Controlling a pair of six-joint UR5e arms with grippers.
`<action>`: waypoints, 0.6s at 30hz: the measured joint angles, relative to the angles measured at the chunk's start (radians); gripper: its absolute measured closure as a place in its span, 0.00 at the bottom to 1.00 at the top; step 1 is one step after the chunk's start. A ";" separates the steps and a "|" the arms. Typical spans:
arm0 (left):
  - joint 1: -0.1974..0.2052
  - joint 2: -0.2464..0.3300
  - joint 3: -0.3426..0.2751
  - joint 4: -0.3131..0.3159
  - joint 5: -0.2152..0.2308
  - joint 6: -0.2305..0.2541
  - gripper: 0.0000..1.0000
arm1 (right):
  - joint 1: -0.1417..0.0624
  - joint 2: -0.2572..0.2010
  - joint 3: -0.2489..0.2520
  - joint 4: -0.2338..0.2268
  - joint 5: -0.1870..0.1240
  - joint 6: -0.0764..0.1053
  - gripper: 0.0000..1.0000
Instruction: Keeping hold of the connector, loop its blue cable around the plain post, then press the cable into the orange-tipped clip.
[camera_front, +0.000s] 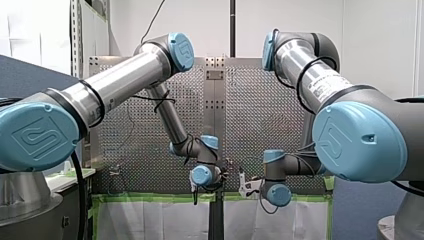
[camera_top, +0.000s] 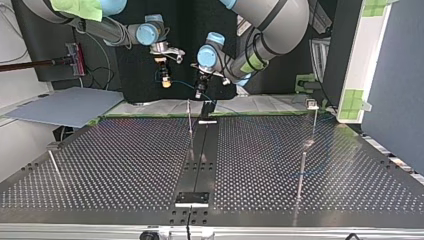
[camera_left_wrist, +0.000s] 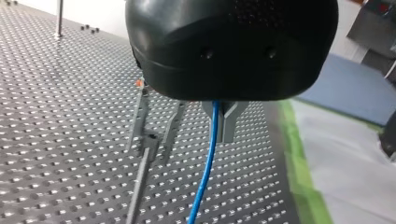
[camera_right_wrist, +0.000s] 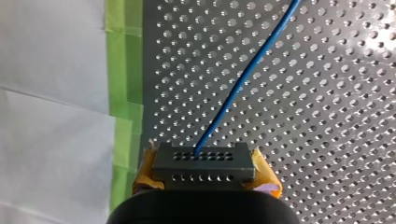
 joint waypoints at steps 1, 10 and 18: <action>-0.001 0.000 0.000 0.009 -0.009 0.000 1.00 | 0.000 0.000 -0.004 0.000 0.000 -0.002 1.00; -0.003 0.000 0.000 0.097 -0.097 0.036 1.00 | -0.001 0.000 -0.026 -0.001 0.001 -0.046 1.00; 0.018 -0.001 0.006 0.182 -0.183 0.067 1.00 | -0.007 0.000 -0.050 -0.001 0.000 -0.058 1.00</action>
